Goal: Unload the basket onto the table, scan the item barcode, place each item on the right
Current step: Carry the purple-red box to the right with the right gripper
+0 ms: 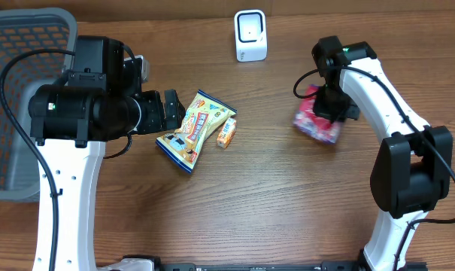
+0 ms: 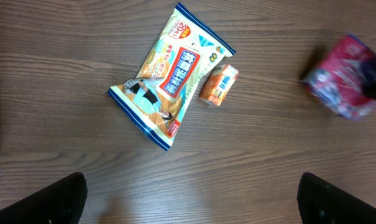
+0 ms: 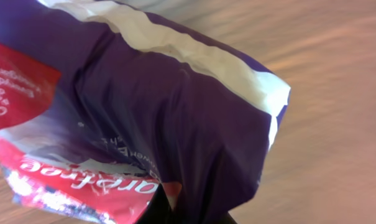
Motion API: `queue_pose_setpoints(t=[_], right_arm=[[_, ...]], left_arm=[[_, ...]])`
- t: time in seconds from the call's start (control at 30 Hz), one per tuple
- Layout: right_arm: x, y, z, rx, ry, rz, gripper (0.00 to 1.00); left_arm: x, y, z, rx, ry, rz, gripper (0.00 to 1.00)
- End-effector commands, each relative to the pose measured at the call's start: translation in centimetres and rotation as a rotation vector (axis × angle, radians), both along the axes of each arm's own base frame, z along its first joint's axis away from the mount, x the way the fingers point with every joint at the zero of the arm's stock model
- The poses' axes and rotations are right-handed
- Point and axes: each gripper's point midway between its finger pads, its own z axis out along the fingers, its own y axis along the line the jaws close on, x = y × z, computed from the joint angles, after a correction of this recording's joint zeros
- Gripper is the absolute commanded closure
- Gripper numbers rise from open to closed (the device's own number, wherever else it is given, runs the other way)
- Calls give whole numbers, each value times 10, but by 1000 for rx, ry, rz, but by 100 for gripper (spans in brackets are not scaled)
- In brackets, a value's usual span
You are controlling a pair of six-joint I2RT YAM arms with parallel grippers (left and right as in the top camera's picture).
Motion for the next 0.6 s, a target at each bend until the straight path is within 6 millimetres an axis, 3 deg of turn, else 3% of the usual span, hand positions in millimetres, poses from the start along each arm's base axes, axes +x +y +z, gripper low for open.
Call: queue_pose_setpoints(t=[0.0,0.23,0.4,0.57], right_arm=[[4,-55,49,-335,-131,-116,96],[-8,-69,84,-484,-124,-122,96],[-15,-58,72,-411,-55,-74,96],[-29,-62,61,-431,19,-47,96]], left_arm=[[1,1,0,12,-6,-5,0],[1,1,0,12,-6,-5,0],[1,1,0,12,-6,-5,0],[1,1,0,12,-6,-5,0]])
